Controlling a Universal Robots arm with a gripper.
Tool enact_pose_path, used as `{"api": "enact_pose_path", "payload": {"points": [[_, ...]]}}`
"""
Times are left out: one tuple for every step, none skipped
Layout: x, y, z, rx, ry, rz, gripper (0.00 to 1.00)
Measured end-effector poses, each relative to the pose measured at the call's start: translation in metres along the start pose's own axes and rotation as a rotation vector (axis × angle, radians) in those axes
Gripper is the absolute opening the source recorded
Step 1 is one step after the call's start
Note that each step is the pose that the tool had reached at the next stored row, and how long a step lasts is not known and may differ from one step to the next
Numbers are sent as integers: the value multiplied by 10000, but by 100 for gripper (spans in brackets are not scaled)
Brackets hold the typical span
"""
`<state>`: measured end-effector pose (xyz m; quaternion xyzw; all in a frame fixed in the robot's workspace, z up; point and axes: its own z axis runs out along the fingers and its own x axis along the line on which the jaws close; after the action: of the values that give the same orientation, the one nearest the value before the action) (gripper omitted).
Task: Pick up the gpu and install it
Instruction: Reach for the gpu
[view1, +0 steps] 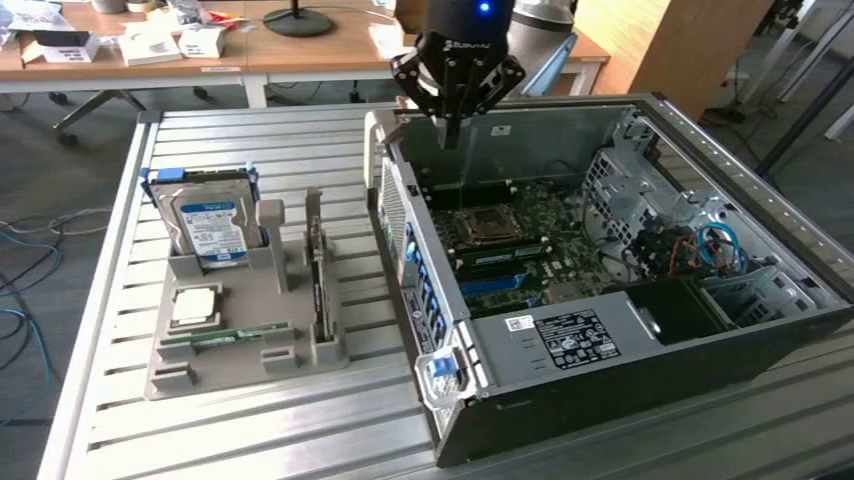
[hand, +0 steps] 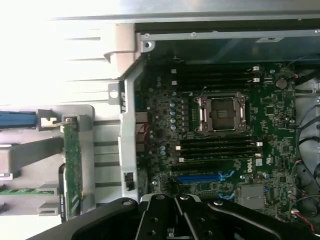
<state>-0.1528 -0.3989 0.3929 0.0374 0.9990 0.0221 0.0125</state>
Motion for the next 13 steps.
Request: {"api": "enact_pose_path", "payload": {"points": [[23,-2,0,0,0,-1,11],[48,-4,-1,0,0,0,11],[73,-6,-1,0,0,1,11],[99,-7,-1,0,0,1,11],[126,-9,-2,0,-1,1,11],[157,-12,-2,0,0,0,11],[186,-14,-3,1,0,0,11],[214,-16,-3,0,0,0,11],[243,-18,-3,0,0,1,11],[271,-20,-4,0,0,2,11],[299,-22,-4,0,-1,1,11],[327,-24,-4,0,0,1,11],[356,-27,-5,0,-1,0,11]]}}
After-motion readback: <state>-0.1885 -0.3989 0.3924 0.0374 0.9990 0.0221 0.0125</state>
